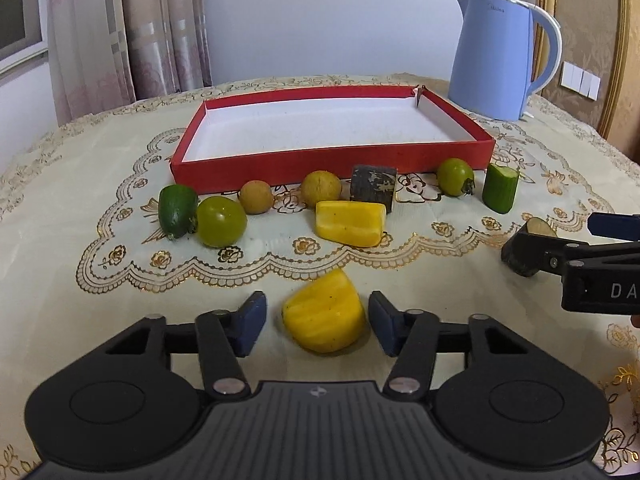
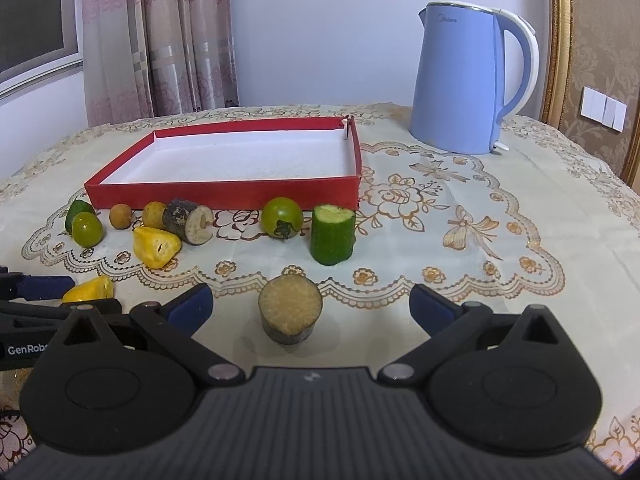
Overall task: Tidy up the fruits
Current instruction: 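Grasp the yellow mango piece with the left gripper while the right grasps the eggplant slice, then carry the yellow mango piece into the tray and open the left gripper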
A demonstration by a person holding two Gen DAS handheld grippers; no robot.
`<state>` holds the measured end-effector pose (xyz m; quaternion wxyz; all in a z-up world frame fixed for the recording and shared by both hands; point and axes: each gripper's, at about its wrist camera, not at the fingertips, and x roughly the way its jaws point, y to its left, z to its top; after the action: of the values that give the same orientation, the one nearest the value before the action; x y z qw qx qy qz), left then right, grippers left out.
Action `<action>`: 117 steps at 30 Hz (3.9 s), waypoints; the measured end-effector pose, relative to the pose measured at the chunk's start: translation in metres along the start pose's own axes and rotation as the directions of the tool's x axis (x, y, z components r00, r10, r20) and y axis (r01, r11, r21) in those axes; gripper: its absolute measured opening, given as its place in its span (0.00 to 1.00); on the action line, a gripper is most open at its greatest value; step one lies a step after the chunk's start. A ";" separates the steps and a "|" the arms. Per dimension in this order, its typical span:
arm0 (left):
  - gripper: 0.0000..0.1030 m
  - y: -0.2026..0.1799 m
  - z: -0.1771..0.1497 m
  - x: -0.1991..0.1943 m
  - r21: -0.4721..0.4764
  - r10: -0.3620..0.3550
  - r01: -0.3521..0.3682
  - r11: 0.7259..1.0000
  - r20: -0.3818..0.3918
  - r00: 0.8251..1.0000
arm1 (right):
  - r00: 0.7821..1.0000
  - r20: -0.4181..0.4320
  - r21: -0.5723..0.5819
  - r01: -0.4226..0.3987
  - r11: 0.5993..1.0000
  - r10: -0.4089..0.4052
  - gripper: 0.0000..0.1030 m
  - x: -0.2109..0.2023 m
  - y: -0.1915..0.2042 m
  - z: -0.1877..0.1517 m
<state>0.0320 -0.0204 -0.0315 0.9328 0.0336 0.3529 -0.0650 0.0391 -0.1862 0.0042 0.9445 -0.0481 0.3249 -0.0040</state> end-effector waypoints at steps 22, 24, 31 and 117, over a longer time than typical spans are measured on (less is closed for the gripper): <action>0.39 0.007 0.004 -0.013 -0.019 0.004 -0.003 1.000 0.063 0.998 | 0.999 -0.023 -0.062 -0.036 0.997 0.034 1.00 0.011 -0.007 -0.001; 0.39 0.009 0.004 -0.013 -0.025 0.000 0.001 1.000 0.066 0.998 | 0.999 -0.027 -0.073 -0.043 0.996 0.041 0.99 0.014 -0.006 0.000; 0.39 0.011 0.004 -0.012 -0.033 -0.005 0.007 0.999 0.067 0.998 | 0.993 -0.085 -0.054 -0.083 0.995 0.078 0.45 0.024 -0.009 0.002; 0.43 0.032 0.172 0.173 0.006 0.248 -0.248 0.969 -0.016 0.969 | 0.984 0.000 -0.061 -0.178 0.982 0.178 0.32 0.022 -0.017 0.023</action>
<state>0.2775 -0.0243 -0.0166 0.9305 0.0797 0.3537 0.0516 0.0707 -0.2022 0.0104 0.9400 -0.0474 0.3255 0.0906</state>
